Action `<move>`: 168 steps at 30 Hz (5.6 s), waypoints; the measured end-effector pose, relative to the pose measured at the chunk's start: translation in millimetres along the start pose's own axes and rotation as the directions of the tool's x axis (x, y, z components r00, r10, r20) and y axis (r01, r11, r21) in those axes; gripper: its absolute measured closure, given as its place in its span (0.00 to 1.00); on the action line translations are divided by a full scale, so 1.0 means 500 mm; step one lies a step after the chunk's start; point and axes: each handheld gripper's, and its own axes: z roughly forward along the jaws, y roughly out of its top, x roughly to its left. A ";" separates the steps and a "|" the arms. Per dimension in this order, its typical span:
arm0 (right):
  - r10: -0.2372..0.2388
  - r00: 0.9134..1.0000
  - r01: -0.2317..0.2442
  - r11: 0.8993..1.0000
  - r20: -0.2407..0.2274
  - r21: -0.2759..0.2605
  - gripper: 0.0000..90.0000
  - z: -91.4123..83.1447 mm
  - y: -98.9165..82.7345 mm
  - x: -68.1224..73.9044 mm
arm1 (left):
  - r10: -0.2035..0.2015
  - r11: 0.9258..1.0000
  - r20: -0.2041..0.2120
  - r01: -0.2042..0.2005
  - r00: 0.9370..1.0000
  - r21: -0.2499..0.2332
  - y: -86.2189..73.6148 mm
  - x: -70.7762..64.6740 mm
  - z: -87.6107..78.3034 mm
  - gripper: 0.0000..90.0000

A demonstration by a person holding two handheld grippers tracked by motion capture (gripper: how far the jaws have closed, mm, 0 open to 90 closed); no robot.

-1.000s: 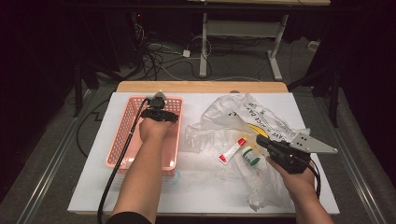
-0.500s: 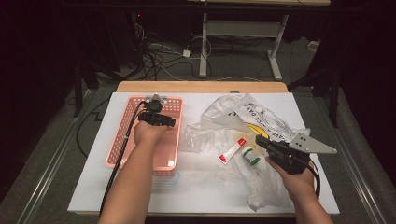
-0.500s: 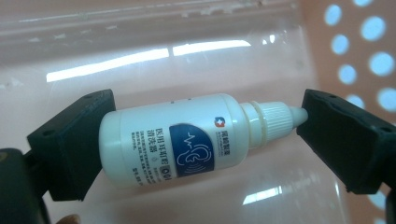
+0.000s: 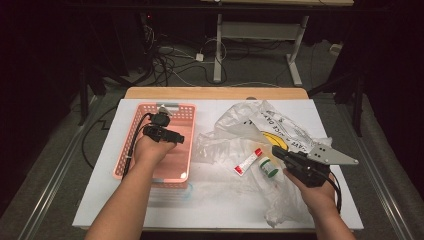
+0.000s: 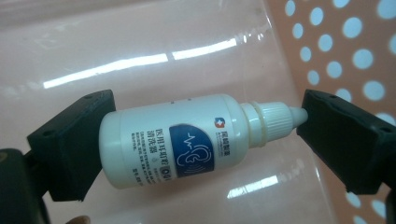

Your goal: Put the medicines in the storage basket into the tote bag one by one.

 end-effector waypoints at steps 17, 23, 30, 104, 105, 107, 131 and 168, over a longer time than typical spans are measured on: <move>0.003 1.000 -0.003 1.000 -0.002 0.001 1.00 -0.002 0.000 0.003 | 0.122 0.984 0.064 -0.113 0.990 -0.135 -0.090 -0.047 -0.096 0.07; 0.003 1.000 -0.003 1.000 -0.003 0.007 1.00 0.001 -0.002 0.003 | 0.183 0.969 0.075 -0.167 0.980 -0.184 -0.116 -0.081 -0.121 0.07; 0.003 1.000 -0.003 1.000 -0.004 0.007 1.00 0.002 -0.003 0.002 | 0.256 0.946 0.098 -0.228 0.962 -0.233 -0.137 -0.129 -0.148 0.07; 0.033 0.999 -0.033 0.999 0.007 -0.005 1.00 0.006 -0.004 -0.018 | 0.425 0.877 0.214 -0.341 0.880 -0.338 -0.013 -0.416 0.072 0.00; 0.033 0.999 -0.033 0.999 0.007 -0.005 1.00 0.005 -0.004 -0.018 | 0.435 0.871 0.210 -0.350 0.876 -0.346 -0.021 -0.416 0.064 0.00; 0.032 0.999 -0.032 0.999 0.010 -0.005 1.00 0.003 -0.004 -0.018 | 0.448 0.862 0.219 -0.353 0.867 -0.364 -0.040 -0.414 0.048 0.00; 0.017 1.000 -0.017 1.000 0.004 0.006 1.00 0.007 -0.006 -0.010 | 0.472 0.871 0.178 -0.426 0.863 -0.246 -0.188 -0.381 0.093 0.13; 0.027 1.000 -0.027 1.000 0.011 0.003 1.00 0.015 -0.006 -0.008 | 0.455 0.825 0.192 -0.331 0.869 -0.458 -0.230 -0.378 0.066 0.99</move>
